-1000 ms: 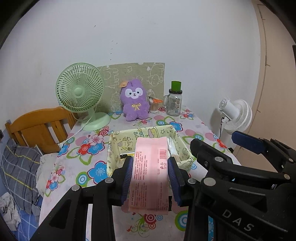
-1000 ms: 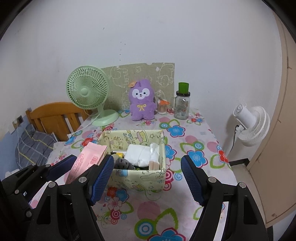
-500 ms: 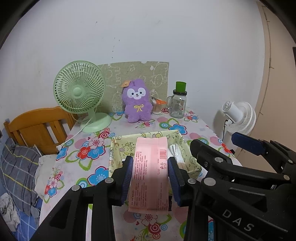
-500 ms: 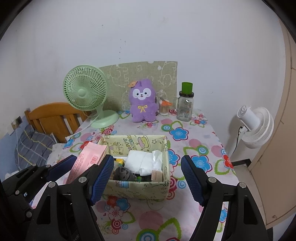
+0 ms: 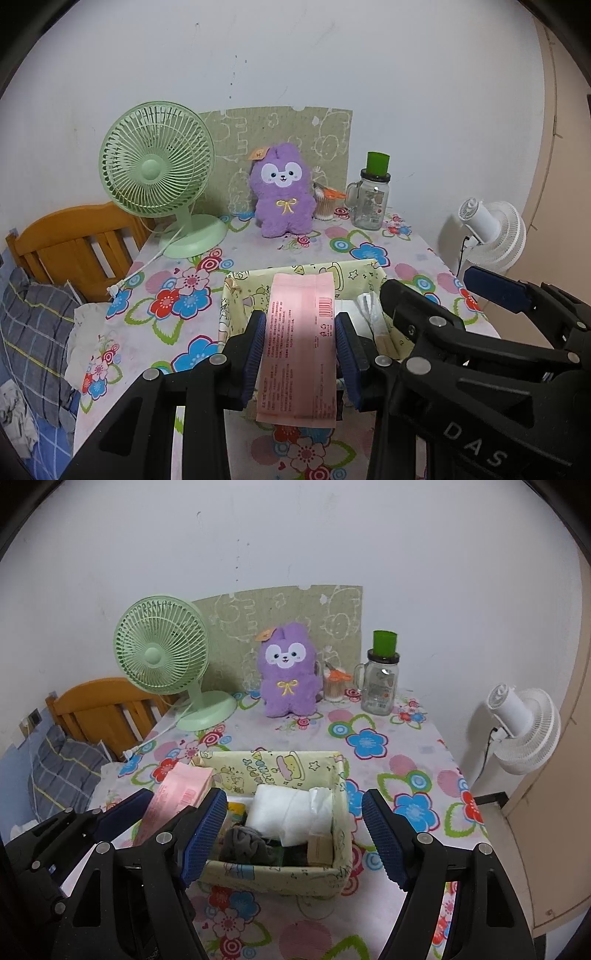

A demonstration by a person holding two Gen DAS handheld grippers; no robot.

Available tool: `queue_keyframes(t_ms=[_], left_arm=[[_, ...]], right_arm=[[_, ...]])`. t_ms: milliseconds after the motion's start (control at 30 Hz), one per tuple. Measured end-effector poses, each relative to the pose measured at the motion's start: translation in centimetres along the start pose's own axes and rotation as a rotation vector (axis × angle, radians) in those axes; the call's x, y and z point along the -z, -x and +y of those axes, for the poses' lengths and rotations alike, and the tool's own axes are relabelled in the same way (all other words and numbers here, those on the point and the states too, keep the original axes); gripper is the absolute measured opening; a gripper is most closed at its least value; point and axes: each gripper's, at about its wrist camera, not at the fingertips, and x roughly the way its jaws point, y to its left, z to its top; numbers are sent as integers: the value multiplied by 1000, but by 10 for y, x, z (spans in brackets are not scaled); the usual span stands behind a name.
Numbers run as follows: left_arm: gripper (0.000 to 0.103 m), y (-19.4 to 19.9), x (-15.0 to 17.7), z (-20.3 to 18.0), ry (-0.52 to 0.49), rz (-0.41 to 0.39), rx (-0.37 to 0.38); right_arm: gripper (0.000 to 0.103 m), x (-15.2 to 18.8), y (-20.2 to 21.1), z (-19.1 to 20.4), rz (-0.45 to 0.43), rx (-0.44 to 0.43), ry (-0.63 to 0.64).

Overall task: Organize soft objects
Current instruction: 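Carry the pink tissue pack over the fabric box with the left tool, then lower the pink tissue pack into the box and open the left tool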

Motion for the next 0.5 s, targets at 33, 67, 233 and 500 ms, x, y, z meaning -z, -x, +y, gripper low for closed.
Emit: queue_keyframes(t_ms=[33, 67, 233, 500], left_arm=[[39, -2, -1, 0, 0, 3, -1], [39, -5, -1, -1, 0, 6, -2], [39, -16, -4, -3, 2, 15, -4], [39, -37, -6, -7, -15, 38, -13]], right_arm=[[79, 0, -3, 0, 2, -5, 0], [79, 0, -5, 0, 5, -11, 1], [79, -2, -13, -3, 12, -24, 5], [79, -2, -29, -10, 23, -22, -2]])
